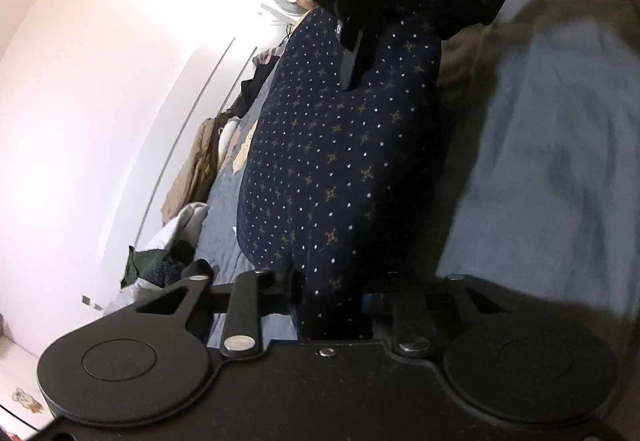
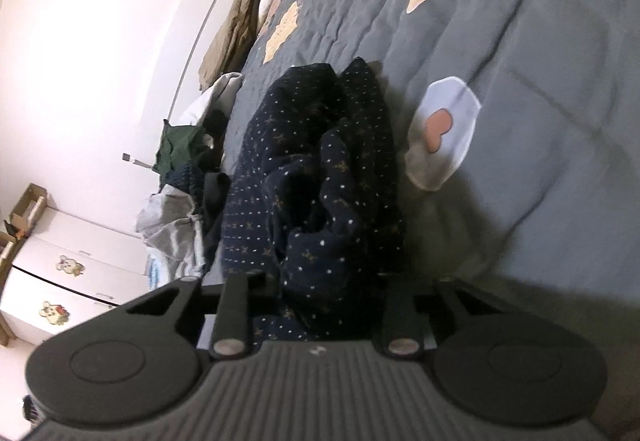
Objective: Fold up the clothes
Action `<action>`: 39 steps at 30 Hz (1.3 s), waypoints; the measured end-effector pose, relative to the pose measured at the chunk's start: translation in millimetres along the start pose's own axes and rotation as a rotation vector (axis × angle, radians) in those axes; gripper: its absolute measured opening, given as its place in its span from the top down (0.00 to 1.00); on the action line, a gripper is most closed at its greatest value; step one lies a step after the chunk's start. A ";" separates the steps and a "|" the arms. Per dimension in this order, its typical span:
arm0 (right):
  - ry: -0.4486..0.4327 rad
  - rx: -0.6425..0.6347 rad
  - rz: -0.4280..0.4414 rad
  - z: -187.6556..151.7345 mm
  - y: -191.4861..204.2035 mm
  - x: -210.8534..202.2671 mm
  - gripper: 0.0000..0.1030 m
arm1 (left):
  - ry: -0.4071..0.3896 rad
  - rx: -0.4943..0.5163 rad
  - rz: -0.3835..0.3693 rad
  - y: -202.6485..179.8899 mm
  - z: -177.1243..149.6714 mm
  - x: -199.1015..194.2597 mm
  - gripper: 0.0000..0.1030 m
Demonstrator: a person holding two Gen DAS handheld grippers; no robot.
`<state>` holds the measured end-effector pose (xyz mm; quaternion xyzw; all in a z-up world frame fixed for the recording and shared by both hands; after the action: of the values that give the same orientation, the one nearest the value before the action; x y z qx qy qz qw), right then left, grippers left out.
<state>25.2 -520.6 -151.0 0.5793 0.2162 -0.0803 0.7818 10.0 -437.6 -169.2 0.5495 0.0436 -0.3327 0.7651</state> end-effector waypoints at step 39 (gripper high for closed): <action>0.062 -0.426 -0.119 41.1 66.3 -60.4 0.48 | -0.130 -0.841 -0.633 130.6 -51.8 -115.3 0.28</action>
<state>6.2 -545.9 -57.6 0.3894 0.2861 -0.0607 0.8734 9.0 -316.6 -33.7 0.1336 0.2894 -0.5345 0.7827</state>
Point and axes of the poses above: each gripper's, at about its wrist camera, not at the fingertips, and x roughly the way its jaws point, y to its left, z to its top, the point moved 6 cm from there along x, roughly the way its jaws point, and after that the axes turned 3 degrees about y, right-handed, at the moved point
